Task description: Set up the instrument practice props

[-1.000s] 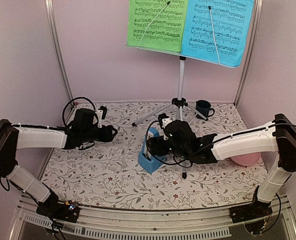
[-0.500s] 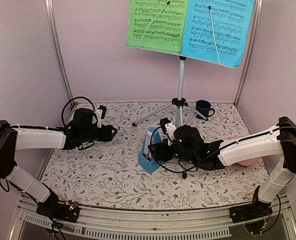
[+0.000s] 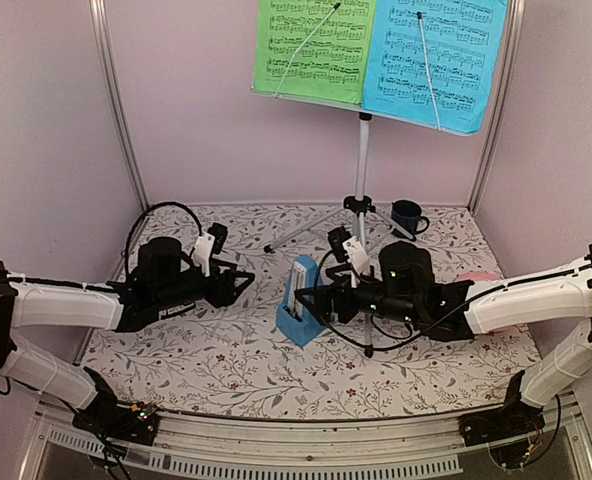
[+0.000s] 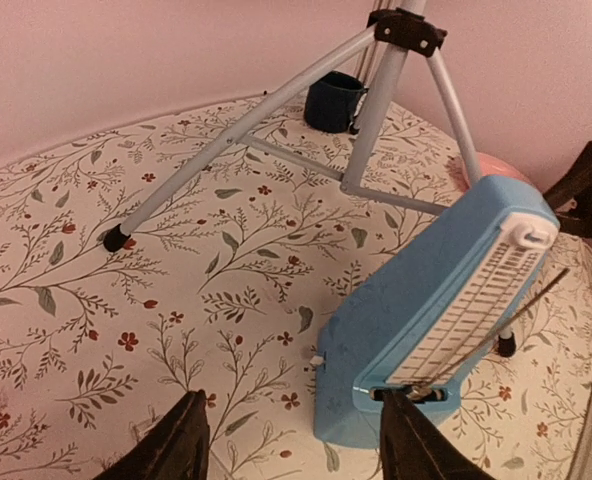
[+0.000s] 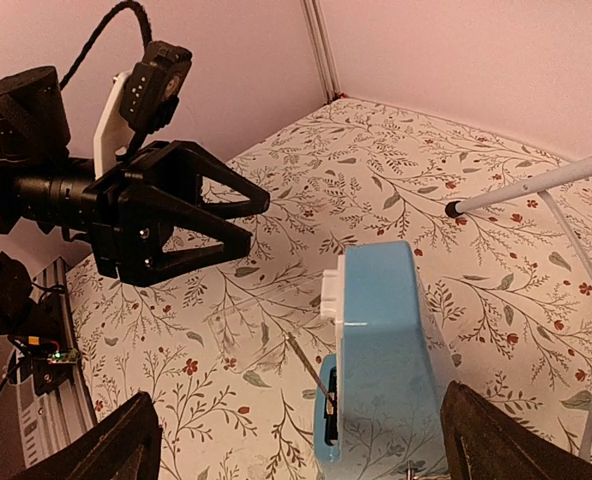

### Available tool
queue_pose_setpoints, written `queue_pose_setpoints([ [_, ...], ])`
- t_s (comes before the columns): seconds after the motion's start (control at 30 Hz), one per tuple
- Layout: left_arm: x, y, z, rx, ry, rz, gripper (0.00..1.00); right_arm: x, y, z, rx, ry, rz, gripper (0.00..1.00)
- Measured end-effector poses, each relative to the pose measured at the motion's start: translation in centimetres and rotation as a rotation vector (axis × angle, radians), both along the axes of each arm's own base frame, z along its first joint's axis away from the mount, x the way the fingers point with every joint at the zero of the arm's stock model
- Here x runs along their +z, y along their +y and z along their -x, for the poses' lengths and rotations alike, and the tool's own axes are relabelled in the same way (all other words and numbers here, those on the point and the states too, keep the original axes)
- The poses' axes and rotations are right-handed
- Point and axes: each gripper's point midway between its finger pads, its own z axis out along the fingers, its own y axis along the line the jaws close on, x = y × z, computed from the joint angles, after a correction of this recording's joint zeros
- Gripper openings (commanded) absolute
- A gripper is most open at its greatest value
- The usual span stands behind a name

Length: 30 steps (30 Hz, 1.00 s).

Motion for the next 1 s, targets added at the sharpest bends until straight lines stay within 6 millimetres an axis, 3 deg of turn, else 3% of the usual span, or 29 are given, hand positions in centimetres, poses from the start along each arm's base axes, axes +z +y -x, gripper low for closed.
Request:
queue_pose_setpoints([
  [0.33,0.3,-3.6,-0.5,-0.010,-0.038,-0.002,0.59,0.9,-4.4,-2.3,-0.066,0.037,-0.075,0.99],
  [0.5,1.1,-6.6,-0.2,-0.044,-0.071,-0.016,0.63,1.7,-5.7,-2.7,-0.093,0.040,-0.110,0.99],
  [0.63,1.7,-10.4,2.4,-0.162,-0.120,-0.051,0.65,1.7,-6.1,-2.7,-0.098,0.044,-0.118,0.99],
  [0.7,1.3,-12.8,4.4,-0.239,-0.139,-0.096,0.66,1.8,-6.4,-2.7,-0.103,0.044,-0.121,0.99],
  [0.8,0.4,-14.8,6.9,-0.308,-0.169,-0.168,0.67,2.0,-6.8,-2.9,-0.112,0.042,-0.126,0.99],
  [0.9,-1.0,-15.0,9.0,-0.341,-0.181,-0.227,0.69,2.2,-7.1,-3.2,-0.121,0.041,-0.133,0.99],
  [1.0,-2.5,-13.1,9.9,-0.327,-0.180,-0.268,0.71,2.1,-7.2,-3.3,-0.124,0.042,-0.134,0.99],
])
